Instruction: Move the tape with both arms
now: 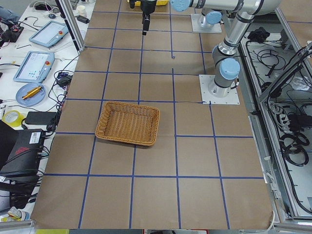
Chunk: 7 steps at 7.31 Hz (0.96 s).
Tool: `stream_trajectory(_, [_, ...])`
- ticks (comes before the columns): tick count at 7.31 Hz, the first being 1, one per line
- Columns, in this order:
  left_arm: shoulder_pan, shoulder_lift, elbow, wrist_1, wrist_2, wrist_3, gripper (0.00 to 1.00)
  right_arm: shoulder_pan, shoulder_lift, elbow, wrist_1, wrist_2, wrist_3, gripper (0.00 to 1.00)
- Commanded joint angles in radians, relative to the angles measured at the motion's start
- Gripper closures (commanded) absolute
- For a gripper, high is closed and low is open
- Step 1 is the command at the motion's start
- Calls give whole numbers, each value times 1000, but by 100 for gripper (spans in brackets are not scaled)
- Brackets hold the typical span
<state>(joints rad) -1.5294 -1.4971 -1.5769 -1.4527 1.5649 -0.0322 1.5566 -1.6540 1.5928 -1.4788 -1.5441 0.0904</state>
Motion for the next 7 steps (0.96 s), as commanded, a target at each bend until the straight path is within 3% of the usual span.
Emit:
stream_trajectory(1, [0,0,1,0,0,0,0,0,-1,1,2,-1,0,0])
stream_trajectory(7, [0,0,1,0,1,0,0,-1,0,6,-2,-1,-9,0])
